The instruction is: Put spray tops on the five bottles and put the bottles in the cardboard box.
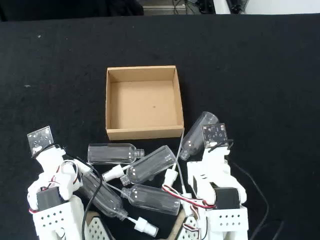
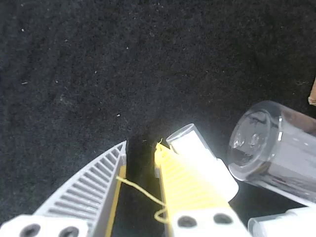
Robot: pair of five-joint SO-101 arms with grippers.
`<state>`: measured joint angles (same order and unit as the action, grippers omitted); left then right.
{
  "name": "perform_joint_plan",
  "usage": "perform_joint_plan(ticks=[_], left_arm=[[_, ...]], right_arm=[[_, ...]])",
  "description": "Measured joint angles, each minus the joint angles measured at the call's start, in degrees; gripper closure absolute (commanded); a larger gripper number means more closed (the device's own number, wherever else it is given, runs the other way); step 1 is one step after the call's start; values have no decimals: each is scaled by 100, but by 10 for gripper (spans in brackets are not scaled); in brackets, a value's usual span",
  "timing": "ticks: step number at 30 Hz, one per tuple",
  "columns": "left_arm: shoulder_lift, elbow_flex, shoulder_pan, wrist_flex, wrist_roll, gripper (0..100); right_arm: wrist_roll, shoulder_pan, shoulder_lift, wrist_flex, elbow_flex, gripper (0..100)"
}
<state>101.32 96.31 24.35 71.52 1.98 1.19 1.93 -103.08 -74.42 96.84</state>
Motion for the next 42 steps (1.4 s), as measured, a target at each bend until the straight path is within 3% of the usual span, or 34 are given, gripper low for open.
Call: perform_joint_plan(ticks=[30,42], left_arm=[[0,0,-9,0,-9,970],[0,0,941,-2215,-2031,970]], right_arm=[[0,0,0,0,0,955],[0,0,0,0,0,954]])
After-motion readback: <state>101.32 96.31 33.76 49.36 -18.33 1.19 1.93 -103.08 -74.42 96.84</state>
